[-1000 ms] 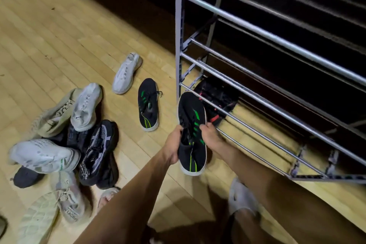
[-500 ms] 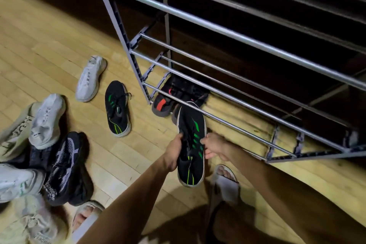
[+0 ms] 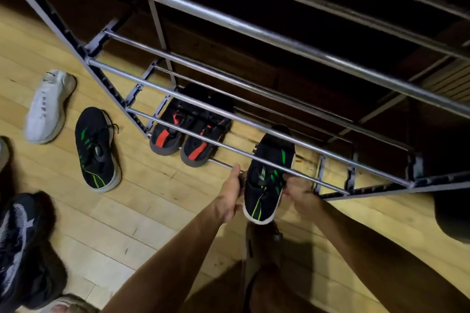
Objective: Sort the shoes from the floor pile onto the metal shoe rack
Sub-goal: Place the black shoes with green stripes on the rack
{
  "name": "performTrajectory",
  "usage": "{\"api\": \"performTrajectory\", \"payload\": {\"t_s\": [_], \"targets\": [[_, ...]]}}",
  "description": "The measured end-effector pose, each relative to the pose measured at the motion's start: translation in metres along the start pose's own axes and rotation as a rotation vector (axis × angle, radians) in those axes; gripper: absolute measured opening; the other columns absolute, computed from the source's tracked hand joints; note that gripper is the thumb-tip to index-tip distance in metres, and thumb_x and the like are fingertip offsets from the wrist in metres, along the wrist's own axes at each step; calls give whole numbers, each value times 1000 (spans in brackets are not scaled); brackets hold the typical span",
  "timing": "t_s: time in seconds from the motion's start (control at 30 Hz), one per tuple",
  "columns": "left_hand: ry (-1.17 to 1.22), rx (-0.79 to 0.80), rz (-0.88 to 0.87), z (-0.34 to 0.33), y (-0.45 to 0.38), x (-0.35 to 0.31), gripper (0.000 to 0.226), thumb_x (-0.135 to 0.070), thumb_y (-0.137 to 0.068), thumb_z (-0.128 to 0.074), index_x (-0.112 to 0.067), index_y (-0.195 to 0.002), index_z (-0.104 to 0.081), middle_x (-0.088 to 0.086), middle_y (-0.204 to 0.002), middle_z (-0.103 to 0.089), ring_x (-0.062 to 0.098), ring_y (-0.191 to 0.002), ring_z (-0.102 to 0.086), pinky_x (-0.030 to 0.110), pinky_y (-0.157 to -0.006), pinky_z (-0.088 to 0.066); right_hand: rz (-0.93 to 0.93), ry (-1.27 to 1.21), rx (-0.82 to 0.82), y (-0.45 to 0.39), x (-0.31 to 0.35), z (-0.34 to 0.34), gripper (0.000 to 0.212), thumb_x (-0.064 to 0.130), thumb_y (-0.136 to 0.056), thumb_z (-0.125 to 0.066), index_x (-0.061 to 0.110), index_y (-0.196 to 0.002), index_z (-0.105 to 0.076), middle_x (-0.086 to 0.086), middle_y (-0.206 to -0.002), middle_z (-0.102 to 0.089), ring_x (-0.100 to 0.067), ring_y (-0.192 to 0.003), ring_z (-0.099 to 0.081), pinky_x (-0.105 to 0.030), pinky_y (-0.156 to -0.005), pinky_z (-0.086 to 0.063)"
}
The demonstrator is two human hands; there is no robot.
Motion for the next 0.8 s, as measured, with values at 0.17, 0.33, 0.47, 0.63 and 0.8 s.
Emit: {"api": "performTrajectory", "payload": {"t_s": [0.17,0.33,0.47,0.63,0.8], "targets": [[-43,87,21,-39,1,-2,67,-58,-101,-13,-18,-135,-55,-2,-139,-53,17,-123,-47,37,-108,-33,32,51,-24,-21,-11,25,28,-3,-100,-37,9,-80,-52,-2,-67,-45,-9,-50,-49,-18,-38,-40],[-40,65,51,-59,6,10,65,-58,-100,-15,-20,-146,-42,3,-152,-41,24,-138,-37,38,-108,-36,119,-133,-80,-33,-4,40,21,10,-102,-38,21,-97,-55,1,-79,-57,-11,-61,-52,-16,-37,-37],[46,89,22,-68,1,10,65,-56,-101,-15,-17,-143,-45,1,-144,-49,20,-123,-48,39,-105,-39,150,-188,-55,-42,2,41,15,14,-103,-41,20,-100,-54,-6,-92,-63,-18,-73,-61,-24,-51,-45],[39,90,-37,-69,-9,2,64,-54,-102,-13,-18,-145,-44,-5,-138,-50,14,-115,-46,28,-96,-34,123,-155,-57,-57,-1,43,22,1,-101,-40,15,-88,-51,1,-68,-53,1,-45,-53,-15,-38,-40],[14,82,-20,-72,-22,3,62,-55,-102,-17,-18,-140,-48,1,-136,-55,10,-98,-53,22,-74,-43,-3,29,13,-68,-19,24,34,31,-103,-40,7,-122,-52,-11,-116,-60,-27,-104,-58,-37,-82,-46]]}}
Point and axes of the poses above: each hand's wrist, its own y-axis away from the middle knuckle, its own z-axis out of the back of the hand, x = y × z, the point moved 9 cm from there along -y, towards the middle knuckle
